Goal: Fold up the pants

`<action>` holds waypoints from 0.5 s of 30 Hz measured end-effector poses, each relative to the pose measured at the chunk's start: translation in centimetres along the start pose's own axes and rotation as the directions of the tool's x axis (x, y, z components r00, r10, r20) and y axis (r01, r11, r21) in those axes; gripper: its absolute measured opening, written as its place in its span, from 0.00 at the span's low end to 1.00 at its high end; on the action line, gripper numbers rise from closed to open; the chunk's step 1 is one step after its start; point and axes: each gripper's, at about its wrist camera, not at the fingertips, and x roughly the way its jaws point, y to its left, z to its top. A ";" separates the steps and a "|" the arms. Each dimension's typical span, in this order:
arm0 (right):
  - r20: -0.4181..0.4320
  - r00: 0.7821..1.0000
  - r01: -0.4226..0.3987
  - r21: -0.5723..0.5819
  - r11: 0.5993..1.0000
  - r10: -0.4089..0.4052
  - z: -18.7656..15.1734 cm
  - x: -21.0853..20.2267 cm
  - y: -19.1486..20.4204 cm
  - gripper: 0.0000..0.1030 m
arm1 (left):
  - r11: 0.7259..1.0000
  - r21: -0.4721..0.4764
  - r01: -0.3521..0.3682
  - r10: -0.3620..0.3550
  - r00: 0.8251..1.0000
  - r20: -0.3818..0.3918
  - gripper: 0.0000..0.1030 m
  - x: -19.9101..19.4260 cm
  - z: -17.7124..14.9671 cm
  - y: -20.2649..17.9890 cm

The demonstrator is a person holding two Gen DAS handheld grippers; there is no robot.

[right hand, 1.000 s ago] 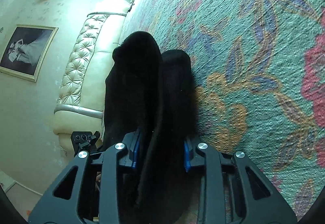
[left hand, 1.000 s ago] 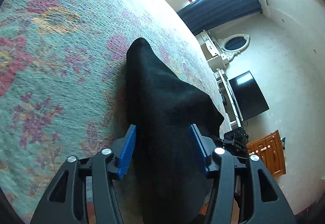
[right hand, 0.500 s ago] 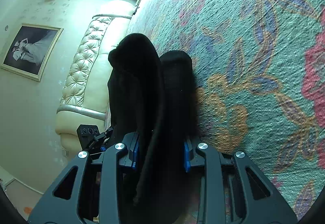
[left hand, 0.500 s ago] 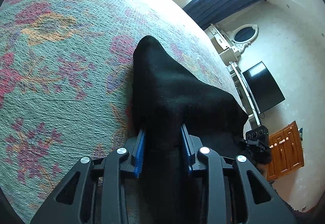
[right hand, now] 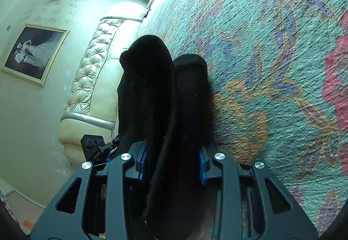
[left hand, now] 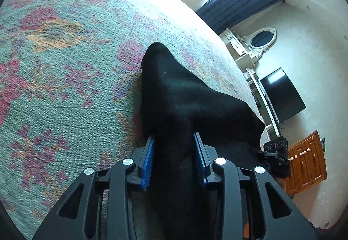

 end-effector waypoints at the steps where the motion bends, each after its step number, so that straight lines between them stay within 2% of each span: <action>1: 0.000 1.000 0.000 0.003 1.000 0.000 0.0 -0.3 0.2 0.40 | 1.000 0.006 0.002 -0.002 1.000 0.003 0.35 -0.2 0.2 -0.3; 2: 0.003 1.000 -0.001 0.007 1.000 0.001 -0.1 -0.6 0.4 0.47 | 1.000 0.017 0.007 -0.007 1.000 0.012 0.37 -0.7 0.3 -0.3; 4: 0.020 1.000 0.006 0.009 1.000 -0.007 0.0 -1.4 0.7 0.56 | 0.999 0.031 0.019 -0.020 0.999 0.032 0.52 -1.4 0.9 0.0; 7: 0.054 0.997 0.053 -0.012 0.998 -0.053 1.0 -1.9 1.3 0.69 | 0.999 -0.003 0.041 -0.041 0.998 0.037 0.55 -1.2 2.1 1.1; 11: 0.043 0.994 0.102 -0.035 0.994 -0.101 3.4 -0.2 1.8 0.73 | 0.996 -0.062 0.063 -0.062 0.998 0.027 0.56 0.6 3.5 2.0; 13: 0.043 0.993 0.109 -0.038 0.993 -0.107 4.6 0.8 2.2 0.75 | 0.996 -0.068 0.054 -0.054 0.999 0.006 0.64 2.0 4.2 2.1; 15: 0.042 0.995 0.096 -0.030 0.995 -0.095 5.6 1.7 2.5 0.80 | 0.996 -0.069 0.049 -0.049 0.999 0.000 0.66 2.9 4.7 1.9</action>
